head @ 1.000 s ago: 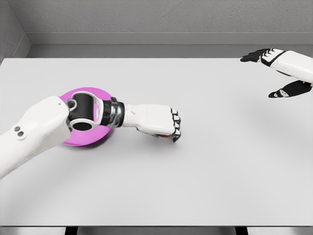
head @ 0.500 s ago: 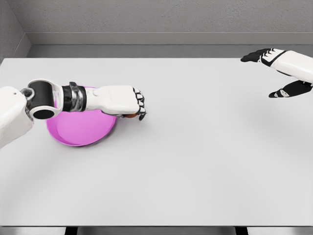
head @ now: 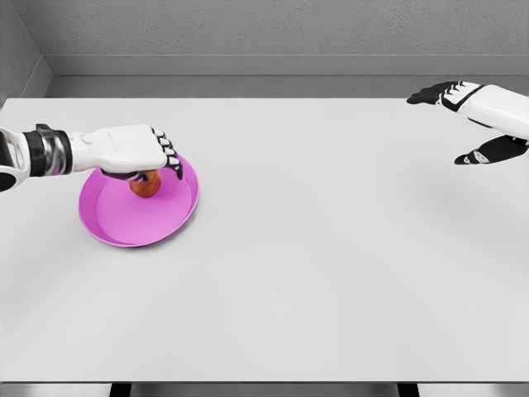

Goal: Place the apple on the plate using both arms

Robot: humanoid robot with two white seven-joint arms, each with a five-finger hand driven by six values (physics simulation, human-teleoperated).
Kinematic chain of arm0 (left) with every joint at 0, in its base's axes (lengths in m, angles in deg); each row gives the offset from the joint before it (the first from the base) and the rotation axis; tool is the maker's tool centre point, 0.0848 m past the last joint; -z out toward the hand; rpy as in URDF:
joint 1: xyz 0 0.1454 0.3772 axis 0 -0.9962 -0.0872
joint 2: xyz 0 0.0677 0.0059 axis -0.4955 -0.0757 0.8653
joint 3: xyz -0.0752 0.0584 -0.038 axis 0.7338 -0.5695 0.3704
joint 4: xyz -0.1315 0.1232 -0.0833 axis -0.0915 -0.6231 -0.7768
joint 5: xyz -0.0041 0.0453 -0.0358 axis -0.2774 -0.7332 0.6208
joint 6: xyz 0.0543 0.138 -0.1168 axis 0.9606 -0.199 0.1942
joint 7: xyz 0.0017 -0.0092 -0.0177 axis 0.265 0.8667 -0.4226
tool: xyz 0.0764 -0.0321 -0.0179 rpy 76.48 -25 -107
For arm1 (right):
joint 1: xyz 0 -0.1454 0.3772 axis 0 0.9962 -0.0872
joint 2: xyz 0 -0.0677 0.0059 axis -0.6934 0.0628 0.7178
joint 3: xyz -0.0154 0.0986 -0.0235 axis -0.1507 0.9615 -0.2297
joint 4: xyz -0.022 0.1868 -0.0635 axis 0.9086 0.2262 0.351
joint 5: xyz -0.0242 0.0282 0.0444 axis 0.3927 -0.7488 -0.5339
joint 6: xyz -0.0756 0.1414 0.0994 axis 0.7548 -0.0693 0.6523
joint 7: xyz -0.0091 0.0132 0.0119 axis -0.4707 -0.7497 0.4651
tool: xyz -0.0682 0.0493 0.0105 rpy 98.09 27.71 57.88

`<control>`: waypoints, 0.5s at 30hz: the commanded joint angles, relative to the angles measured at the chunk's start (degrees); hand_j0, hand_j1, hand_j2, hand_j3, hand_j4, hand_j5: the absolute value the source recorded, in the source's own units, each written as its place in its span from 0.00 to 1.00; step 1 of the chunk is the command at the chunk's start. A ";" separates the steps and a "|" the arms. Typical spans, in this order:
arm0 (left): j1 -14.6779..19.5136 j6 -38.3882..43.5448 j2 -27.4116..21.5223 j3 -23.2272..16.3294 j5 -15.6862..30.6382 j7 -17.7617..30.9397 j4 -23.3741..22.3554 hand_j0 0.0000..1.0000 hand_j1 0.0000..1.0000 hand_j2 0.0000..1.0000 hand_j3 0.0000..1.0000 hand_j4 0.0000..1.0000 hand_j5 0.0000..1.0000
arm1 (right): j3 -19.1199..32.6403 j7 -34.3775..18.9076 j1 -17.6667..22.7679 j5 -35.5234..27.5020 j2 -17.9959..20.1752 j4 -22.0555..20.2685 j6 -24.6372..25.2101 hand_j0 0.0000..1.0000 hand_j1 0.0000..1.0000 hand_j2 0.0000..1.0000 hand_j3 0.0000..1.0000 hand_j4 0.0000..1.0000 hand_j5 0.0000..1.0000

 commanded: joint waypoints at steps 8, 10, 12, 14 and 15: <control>2.46 0.10 13.46 -0.38 11.23 0.09 0.89 1.00 1.00 1.00 1.00 1.00 1.00 | -0.08 0.03 -0.44 -0.40 0.06 0.07 0.17 1.00 1.00 1.00 1.00 1.00 1.00; 2.99 0.10 18.83 -0.73 11.32 0.09 0.89 1.00 1.00 1.00 1.00 1.00 1.00 | -0.08 0.03 -0.44 -0.40 0.06 0.07 0.17 1.00 1.00 1.00 1.00 1.00 1.00; 3.08 0.10 21.03 -0.73 11.32 0.00 1.15 1.00 1.00 1.00 1.00 1.00 1.00 | -0.08 0.03 -0.44 -0.40 0.06 0.07 0.17 1.00 1.00 1.00 1.00 1.00 1.00; 3.08 0.10 21.12 -0.73 11.32 0.00 1.15 1.00 1.00 1.00 1.00 1.00 1.00 | -0.16 0.03 -0.62 -0.48 0.06 0.07 0.17 1.00 1.00 1.00 1.00 1.00 1.00; 3.08 0.10 21.03 -0.73 11.32 0.00 1.15 1.00 1.00 1.00 1.00 1.00 1.00 | -0.16 0.03 -0.62 -0.48 0.06 0.07 0.17 1.00 1.00 1.00 1.00 1.00 1.00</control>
